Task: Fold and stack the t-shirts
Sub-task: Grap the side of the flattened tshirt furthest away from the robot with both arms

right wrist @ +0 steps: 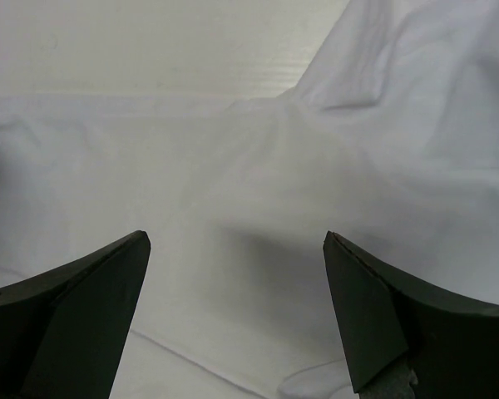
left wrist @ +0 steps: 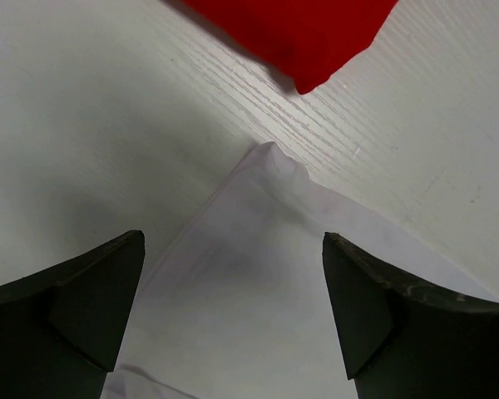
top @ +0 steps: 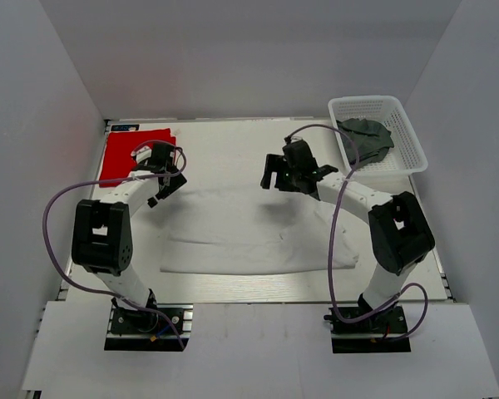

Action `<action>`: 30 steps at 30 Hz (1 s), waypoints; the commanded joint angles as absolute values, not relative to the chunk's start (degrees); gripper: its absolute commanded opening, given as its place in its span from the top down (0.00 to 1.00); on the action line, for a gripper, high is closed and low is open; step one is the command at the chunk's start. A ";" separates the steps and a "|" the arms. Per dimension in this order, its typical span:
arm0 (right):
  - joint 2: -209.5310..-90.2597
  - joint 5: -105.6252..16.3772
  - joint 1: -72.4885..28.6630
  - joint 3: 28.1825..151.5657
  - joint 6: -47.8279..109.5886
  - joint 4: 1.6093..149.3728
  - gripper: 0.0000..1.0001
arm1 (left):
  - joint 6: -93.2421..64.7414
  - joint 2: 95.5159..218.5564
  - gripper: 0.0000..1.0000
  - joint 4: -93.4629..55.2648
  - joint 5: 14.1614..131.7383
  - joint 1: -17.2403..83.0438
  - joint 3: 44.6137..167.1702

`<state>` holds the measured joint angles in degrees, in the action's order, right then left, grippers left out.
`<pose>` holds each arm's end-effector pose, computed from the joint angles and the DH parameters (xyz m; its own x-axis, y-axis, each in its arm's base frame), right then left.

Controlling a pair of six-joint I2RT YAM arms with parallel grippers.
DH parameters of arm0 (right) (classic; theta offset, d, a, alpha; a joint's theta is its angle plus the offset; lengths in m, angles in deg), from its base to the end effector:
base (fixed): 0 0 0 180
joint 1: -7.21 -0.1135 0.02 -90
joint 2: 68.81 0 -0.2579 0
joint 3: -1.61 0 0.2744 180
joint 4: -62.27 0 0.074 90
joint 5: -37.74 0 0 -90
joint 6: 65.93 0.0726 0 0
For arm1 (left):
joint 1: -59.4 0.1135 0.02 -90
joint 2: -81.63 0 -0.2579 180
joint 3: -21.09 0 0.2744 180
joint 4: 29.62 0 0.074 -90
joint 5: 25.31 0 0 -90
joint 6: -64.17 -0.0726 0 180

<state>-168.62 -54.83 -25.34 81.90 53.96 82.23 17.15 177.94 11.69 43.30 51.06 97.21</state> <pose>0.3690 0.2317 0.1828 -0.7180 0.1323 -0.6834 -0.1736 0.9167 0.3599 0.3733 -0.0280 0.1507 -0.6108 -0.5520 -0.5676 -0.6200 0.7794 -0.0908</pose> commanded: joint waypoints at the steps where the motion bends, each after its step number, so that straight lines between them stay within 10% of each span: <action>1: -169.79 -66.66 -23.55 87.78 51.93 87.98 0.09 | 16.01 179.09 0.03 12.01 41.66 52.02 100.25; 16: -189.57 -70.11 -15.11 109.24 42.62 90.72 0.09 | 17.06 188.67 0.41 12.62 42.98 53.07 106.93; 24: -198.89 -64.49 -14.05 118.48 37.26 87.22 0.09 | 15.92 190.97 1.00 13.68 44.91 53.07 108.69; 30: -200.04 -56.40 -13.97 114.97 37.15 83.60 0.26 | 15.39 190.97 1.00 13.68 46.06 53.07 108.69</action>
